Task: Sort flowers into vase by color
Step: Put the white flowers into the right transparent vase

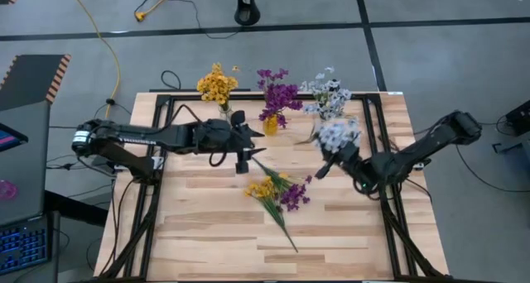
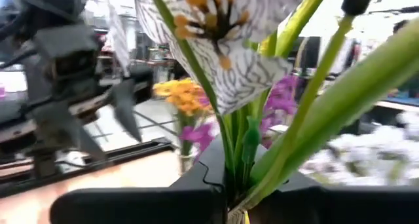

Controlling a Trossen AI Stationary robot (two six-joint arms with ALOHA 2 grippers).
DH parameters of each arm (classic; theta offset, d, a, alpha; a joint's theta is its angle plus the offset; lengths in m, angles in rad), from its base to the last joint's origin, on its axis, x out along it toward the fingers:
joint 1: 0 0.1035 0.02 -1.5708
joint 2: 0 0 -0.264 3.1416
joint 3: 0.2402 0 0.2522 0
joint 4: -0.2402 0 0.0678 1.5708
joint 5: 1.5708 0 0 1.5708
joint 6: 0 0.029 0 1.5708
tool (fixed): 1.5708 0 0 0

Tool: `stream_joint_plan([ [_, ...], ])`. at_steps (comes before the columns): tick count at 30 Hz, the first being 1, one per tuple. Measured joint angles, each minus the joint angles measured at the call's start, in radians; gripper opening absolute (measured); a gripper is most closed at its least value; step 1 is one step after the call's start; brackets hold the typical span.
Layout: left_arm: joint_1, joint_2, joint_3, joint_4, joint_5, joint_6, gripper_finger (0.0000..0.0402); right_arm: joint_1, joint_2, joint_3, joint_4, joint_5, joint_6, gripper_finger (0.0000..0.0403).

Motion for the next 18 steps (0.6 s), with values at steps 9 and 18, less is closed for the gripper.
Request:
stream_joint_plan([
  [9, 0.089, 0.095, -0.084, 0.130, 0.268, -0.050, 0.0178, -0.074, -0.212, 0.000, -0.256, 0.010, 0.017, 0.0048],
  [18, 0.107, 0.177, -0.200, 0.375, 0.335, 0.010, 0.0178, -0.190, -0.284, 0.000, -0.393, 0.005, 0.020, 0.0048],
])
